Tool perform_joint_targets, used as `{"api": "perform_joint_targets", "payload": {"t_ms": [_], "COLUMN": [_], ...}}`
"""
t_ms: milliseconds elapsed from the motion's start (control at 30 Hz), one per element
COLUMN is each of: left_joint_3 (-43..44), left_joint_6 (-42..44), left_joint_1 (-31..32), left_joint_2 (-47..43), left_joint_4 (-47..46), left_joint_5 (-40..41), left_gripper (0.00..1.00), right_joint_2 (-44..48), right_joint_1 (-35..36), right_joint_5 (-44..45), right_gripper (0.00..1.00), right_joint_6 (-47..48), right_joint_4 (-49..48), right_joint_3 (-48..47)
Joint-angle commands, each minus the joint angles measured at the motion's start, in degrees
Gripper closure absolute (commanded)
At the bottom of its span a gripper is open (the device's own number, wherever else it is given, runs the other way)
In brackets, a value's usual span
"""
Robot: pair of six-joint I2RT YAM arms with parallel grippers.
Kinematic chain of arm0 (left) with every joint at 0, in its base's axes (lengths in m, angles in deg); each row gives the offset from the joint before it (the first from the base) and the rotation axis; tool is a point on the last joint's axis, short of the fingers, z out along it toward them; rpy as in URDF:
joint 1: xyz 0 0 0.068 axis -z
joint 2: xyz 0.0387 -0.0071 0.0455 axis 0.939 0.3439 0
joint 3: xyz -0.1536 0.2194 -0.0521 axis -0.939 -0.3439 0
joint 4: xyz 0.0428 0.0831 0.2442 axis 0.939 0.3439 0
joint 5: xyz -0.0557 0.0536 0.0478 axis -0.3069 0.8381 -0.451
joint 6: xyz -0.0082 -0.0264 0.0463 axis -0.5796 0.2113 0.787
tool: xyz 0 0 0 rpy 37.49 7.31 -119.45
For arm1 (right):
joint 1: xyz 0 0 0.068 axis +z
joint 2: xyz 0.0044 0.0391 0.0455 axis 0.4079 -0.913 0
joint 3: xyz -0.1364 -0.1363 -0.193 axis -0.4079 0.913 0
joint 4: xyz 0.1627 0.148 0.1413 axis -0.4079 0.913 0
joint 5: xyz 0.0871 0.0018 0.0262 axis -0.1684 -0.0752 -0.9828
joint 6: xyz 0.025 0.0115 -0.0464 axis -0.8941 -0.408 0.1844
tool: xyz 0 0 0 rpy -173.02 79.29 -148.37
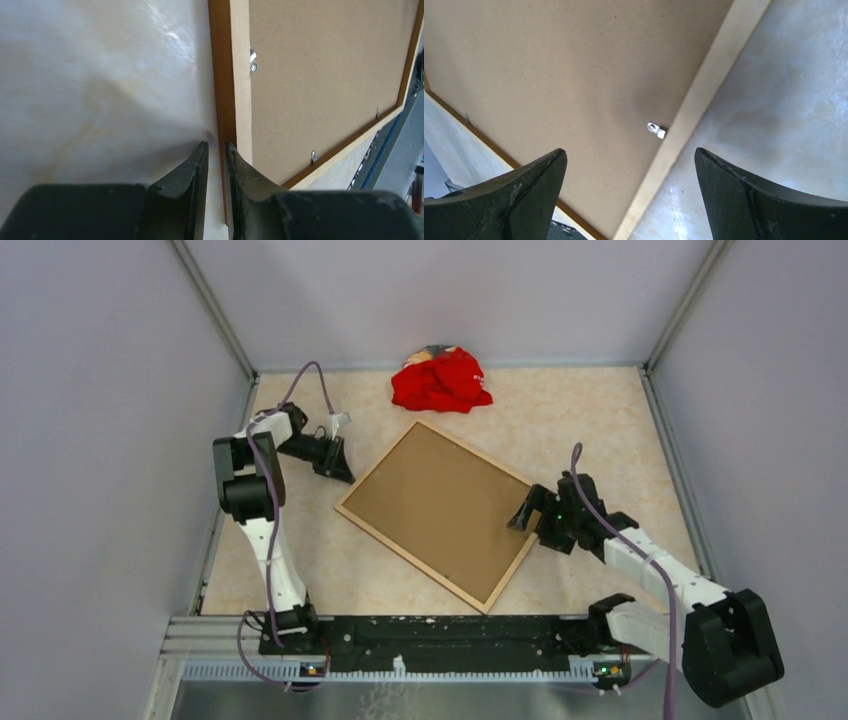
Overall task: Put the photo into the frame
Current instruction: Adjust the photo frame at the center of the board.
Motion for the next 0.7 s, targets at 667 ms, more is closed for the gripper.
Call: {"api": "perform_joint_targets", "payload": {"t_ms": [667], "left_joint_3": [-11.79], "left_joint_6": [9.82], "left_joint_1": [4.89], "left_joint_2": [-8.07], "left_joint_4": [8.14], "left_joint_5": [-7.66], "left_gripper": [0.61], "right_joint_2": [-4.26], "right_joint_1": [-6.34], "right_joint_5": [3.03], "right_gripper": [0.06], "right_joint_6": [5.38], "right_joint_4": [-4.87], "right_joint_3": [-13.14]}}
